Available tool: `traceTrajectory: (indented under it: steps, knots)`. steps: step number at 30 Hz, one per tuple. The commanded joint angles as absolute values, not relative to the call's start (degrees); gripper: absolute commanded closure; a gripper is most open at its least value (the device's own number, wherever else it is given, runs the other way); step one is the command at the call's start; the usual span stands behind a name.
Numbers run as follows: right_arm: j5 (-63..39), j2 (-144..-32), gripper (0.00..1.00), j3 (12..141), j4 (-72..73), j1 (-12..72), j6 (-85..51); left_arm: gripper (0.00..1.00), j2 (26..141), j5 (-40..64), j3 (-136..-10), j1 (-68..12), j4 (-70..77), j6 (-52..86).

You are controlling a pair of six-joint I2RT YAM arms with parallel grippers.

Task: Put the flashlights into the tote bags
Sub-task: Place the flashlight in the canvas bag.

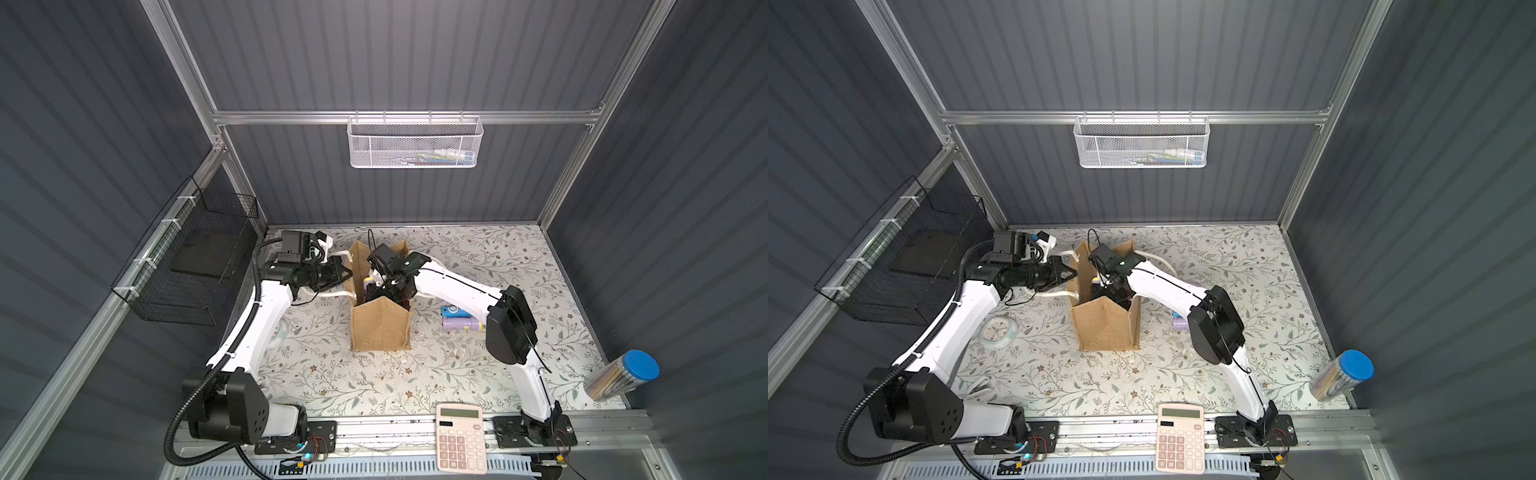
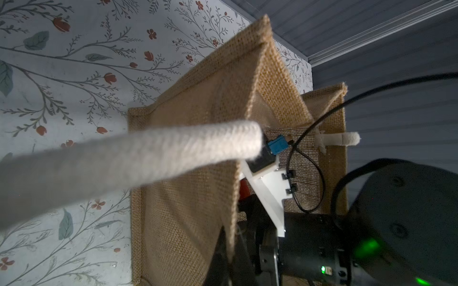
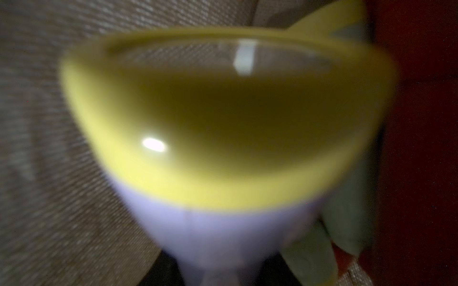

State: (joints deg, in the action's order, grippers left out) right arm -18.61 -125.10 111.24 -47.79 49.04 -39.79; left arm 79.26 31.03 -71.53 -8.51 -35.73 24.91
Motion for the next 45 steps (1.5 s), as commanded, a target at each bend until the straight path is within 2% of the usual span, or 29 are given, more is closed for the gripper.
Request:
traceTrajectory:
  steps: [1,2,7,17,23,33,45]
  knots:
    - [-18.56,-126.33,0.74,112.05,-49.88,48.48,-40.24,1.0,78.0,30.76,-71.94,-8.17,-34.76,24.35]
    - [-21.1,-126.71,0.74,112.02,-49.92,48.3,-40.34,1.0,77.96,30.55,-72.03,-8.17,-34.96,24.26]
    - [-21.54,-126.92,0.67,111.8,-49.66,47.68,-40.35,1.0,77.87,29.95,-72.07,-8.16,-35.24,24.17]
    - [-26.26,-126.65,0.48,111.4,-46.1,46.28,-40.34,1.0,77.96,29.85,-72.77,-8.17,-35.85,23.73]
    - [-28.92,-125.2,0.46,112.25,-45.33,45.18,-39.93,1.0,77.56,29.53,-72.36,-8.17,-35.99,23.64]
    - [-24.59,-115.23,0.39,113.88,-45.91,44.91,-34.4,1.0,77.61,29.19,-72.77,-8.17,-35.87,23.64]
    - [-18.68,-97.86,0.38,102.67,-36.54,41.72,-32.94,1.0,77.52,28.1,-73.21,-8.17,-36.06,23.44]
